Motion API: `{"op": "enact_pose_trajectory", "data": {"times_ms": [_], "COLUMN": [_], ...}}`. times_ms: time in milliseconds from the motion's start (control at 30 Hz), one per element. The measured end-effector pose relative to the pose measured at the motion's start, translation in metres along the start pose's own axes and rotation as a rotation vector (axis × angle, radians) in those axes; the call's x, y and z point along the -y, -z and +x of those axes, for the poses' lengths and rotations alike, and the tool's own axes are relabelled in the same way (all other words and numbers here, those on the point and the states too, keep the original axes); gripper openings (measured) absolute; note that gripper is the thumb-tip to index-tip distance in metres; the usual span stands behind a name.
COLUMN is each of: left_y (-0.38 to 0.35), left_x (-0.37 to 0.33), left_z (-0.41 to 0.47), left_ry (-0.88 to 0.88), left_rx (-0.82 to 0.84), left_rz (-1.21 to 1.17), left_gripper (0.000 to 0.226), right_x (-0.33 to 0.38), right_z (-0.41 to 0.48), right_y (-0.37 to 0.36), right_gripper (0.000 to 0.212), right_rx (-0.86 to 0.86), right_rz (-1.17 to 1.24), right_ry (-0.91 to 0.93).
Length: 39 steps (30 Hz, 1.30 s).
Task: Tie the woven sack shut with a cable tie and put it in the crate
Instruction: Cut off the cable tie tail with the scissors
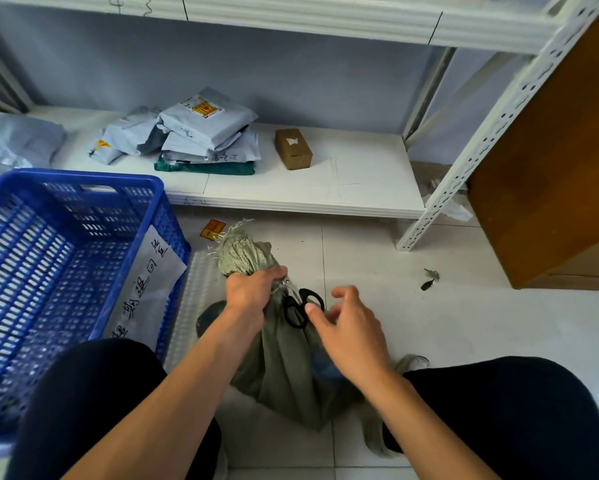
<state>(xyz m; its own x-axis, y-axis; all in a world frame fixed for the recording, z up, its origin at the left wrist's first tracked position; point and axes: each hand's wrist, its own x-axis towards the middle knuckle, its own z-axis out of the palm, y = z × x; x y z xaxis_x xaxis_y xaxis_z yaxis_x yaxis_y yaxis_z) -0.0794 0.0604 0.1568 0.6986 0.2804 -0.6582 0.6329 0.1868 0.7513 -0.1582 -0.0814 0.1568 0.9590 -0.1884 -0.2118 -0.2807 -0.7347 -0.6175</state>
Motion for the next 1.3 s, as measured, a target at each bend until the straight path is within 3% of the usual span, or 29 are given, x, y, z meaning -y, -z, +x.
{"op": "enact_pose_trajectory", "data": {"times_ms": [100, 300, 467, 633, 867, 1300], "left_y": [-0.002, -0.002, 0.006, 0.002, -0.019, -0.034], "left_x": [0.002, 0.0, -0.012, -0.021, -0.035, -0.048], "left_z": [0.003, 0.011, 0.022, 0.033, 0.06, 0.142], "left_ry": [0.018, -0.013, 0.021, 0.065, 0.102, 0.116], "left_rx": [0.036, 0.081, 0.263, 0.277, 0.311, 0.284], "left_rz": [0.019, 0.04, 0.011, -0.037, 0.051, -0.153], "left_gripper": [0.05, 0.047, 0.071, 0.029, 0.028, 0.03], "right_x": [-0.015, -0.018, -0.019, -0.014, -0.029, -0.056], "right_z": [0.01, 0.018, 0.042, 0.107, 0.22, 0.344], "right_y": [-0.005, -0.005, 0.003, -0.002, -0.022, -0.051], "right_gripper": [0.024, 0.015, 0.016, 0.015, 0.016, 0.015], "right_rx": [0.3, 0.334, 0.191, 0.149, 0.163, 0.187], "right_rz": [0.475, 0.779, 0.858, 0.856, 0.933, 0.939], "right_ry": [-0.209, -0.261, -0.35, -0.416, -0.475, -0.539]}}
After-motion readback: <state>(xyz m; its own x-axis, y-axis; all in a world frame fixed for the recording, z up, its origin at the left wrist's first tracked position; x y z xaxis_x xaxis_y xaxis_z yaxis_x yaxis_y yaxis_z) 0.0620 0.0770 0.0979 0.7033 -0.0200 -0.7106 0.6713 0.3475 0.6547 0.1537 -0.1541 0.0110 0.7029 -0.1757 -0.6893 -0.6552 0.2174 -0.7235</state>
